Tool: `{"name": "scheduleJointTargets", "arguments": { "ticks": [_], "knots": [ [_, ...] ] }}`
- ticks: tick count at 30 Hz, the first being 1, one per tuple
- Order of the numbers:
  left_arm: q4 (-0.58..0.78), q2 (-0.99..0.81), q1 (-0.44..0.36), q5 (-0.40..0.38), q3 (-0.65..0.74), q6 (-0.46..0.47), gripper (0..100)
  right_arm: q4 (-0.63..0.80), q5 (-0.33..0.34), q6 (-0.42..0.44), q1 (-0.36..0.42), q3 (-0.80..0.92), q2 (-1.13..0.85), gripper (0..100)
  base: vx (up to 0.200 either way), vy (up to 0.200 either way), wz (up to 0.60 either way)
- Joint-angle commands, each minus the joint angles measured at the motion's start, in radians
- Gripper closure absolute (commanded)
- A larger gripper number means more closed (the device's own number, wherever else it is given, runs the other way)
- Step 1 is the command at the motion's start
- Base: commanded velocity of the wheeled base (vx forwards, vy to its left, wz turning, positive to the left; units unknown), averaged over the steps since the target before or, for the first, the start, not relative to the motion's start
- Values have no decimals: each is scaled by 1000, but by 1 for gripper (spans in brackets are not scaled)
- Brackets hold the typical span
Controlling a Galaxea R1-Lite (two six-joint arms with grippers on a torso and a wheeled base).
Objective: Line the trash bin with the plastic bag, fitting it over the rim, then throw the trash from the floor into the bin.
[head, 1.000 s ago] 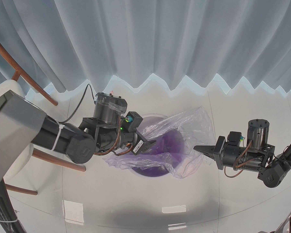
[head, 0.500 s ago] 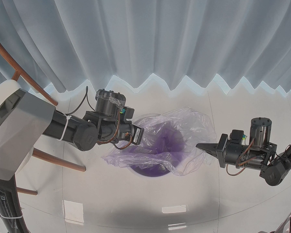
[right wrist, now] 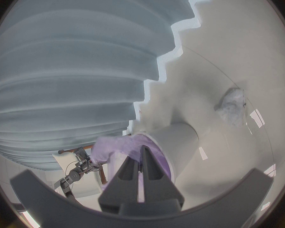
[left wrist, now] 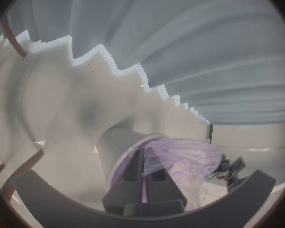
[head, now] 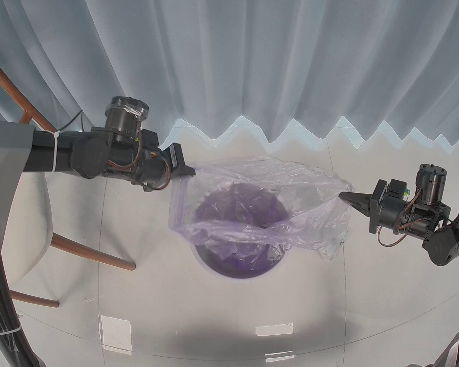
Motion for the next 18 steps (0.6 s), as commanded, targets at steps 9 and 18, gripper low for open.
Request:
{"name": "scheduleJointTargets", "arguments": {
  "ticks": [9, 18],
  "knots": [
    [-17, 75, 71, -26, -126, -145, 100, -185, -24, 144, 19, -49, 134, 100, 0, 0, 0],
    [-86, 121, 111, -57, -136, -198, 100, -38, -49, 159, 47, -227, 172, 100, 0, 0, 0]
  ]
}}
